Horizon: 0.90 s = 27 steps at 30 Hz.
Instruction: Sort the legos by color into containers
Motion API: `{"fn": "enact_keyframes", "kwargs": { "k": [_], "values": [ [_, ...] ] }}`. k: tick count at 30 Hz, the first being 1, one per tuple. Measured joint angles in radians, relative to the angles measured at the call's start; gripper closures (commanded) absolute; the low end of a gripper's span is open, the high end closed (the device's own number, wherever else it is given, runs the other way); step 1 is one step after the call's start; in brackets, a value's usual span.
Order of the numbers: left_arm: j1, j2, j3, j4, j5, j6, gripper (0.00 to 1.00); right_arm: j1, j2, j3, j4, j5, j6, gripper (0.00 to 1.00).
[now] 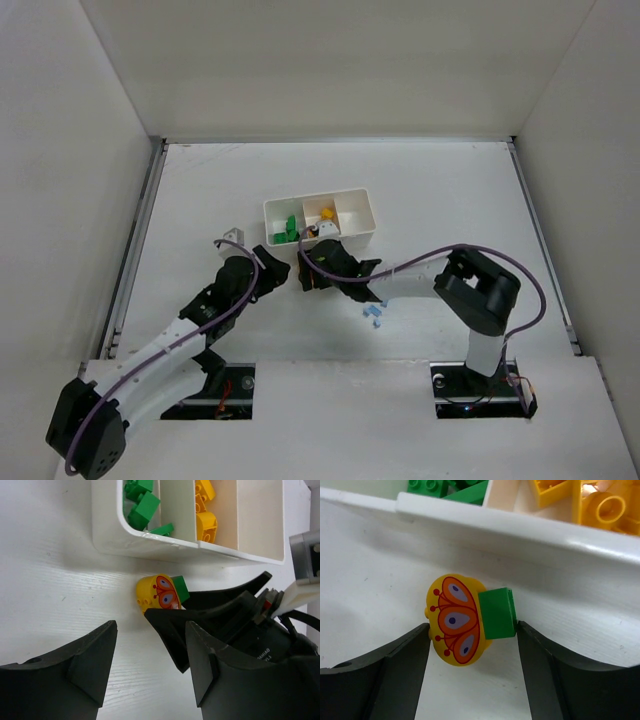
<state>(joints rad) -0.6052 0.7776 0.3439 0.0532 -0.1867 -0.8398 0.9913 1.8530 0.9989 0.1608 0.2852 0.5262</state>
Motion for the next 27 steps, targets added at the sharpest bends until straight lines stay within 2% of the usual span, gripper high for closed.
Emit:
{"fn": "enact_keyframes", "kwargs": {
  "k": [2,6,19,27],
  "values": [
    [0.013,-0.004,-0.011,0.0,0.01,-0.013,0.46,0.01,0.0,0.001,0.0,0.011,-0.004,0.36],
    [0.024,-0.004,-0.026,0.001,0.029,-0.035,0.46,0.012,-0.005,-0.005,0.004,0.016,-0.004,0.39],
    [0.014,-0.038,-0.089,0.12,0.057,-0.15,0.45,0.013,-0.184,-0.131,0.091,-0.082,0.027,0.4],
    [0.002,-0.005,-0.09,0.195,0.064,-0.182,0.44,0.015,-0.218,-0.151,0.14,-0.16,0.052,0.4]
  ]
}}
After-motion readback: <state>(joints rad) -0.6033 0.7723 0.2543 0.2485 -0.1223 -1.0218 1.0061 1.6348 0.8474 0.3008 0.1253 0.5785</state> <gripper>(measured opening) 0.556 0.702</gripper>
